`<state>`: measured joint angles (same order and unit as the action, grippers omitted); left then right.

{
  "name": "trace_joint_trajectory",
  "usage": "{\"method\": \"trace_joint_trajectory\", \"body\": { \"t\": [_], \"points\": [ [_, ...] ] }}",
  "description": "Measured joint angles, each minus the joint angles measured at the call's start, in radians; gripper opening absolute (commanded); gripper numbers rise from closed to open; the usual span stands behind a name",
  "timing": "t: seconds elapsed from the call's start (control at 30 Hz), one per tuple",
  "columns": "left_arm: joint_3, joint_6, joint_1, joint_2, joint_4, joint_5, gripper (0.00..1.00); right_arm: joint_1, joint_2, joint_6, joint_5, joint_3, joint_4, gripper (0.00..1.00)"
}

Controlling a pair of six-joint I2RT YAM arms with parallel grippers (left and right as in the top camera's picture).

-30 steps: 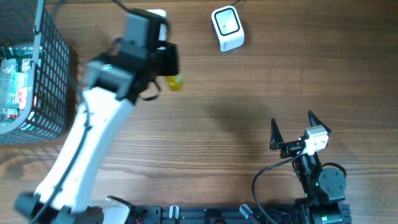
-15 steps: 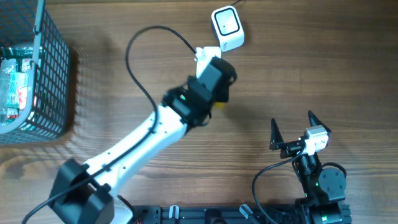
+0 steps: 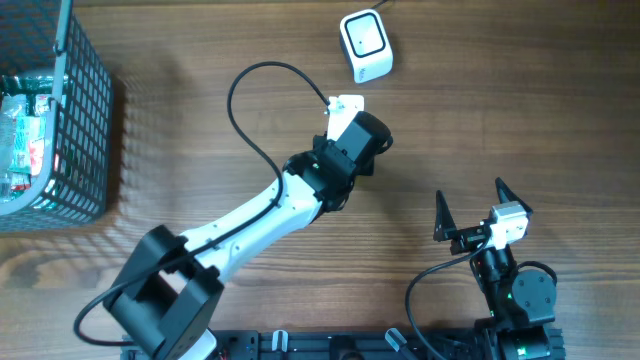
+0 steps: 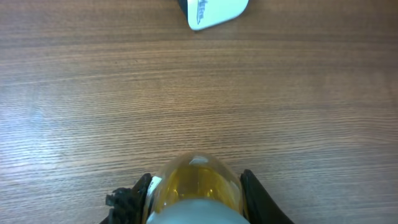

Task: Scan the item barcode
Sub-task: 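Carry the Vim bottle toward the scanner and set it on the table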

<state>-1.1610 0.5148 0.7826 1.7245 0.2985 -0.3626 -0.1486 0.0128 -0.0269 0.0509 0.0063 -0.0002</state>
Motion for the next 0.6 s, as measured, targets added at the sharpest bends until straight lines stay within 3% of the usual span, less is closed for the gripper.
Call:
{"method": "trace_joint_trajectory", "body": {
  "t": [0.17,0.3,0.33,0.6],
  "points": [
    [0.001,0.002,0.0,0.023,-0.024,0.014,0.46,0.0,0.0,0.0,0.0,0.0,0.0,1.0],
    [0.001,0.005,0.0,0.023,-0.026,0.048,0.81,0.0,0.0,0.0,0.0,0.0,0.0,1.0],
    [0.001,0.014,0.0,0.023,-0.023,0.055,0.85,0.0,0.0,0.0,0.0,0.0,0.0,1.0],
    [0.001,-0.005,0.0,0.023,-0.01,0.074,0.93,0.0,0.0,0.0,0.0,0.0,0.0,1.0]
  ]
}}
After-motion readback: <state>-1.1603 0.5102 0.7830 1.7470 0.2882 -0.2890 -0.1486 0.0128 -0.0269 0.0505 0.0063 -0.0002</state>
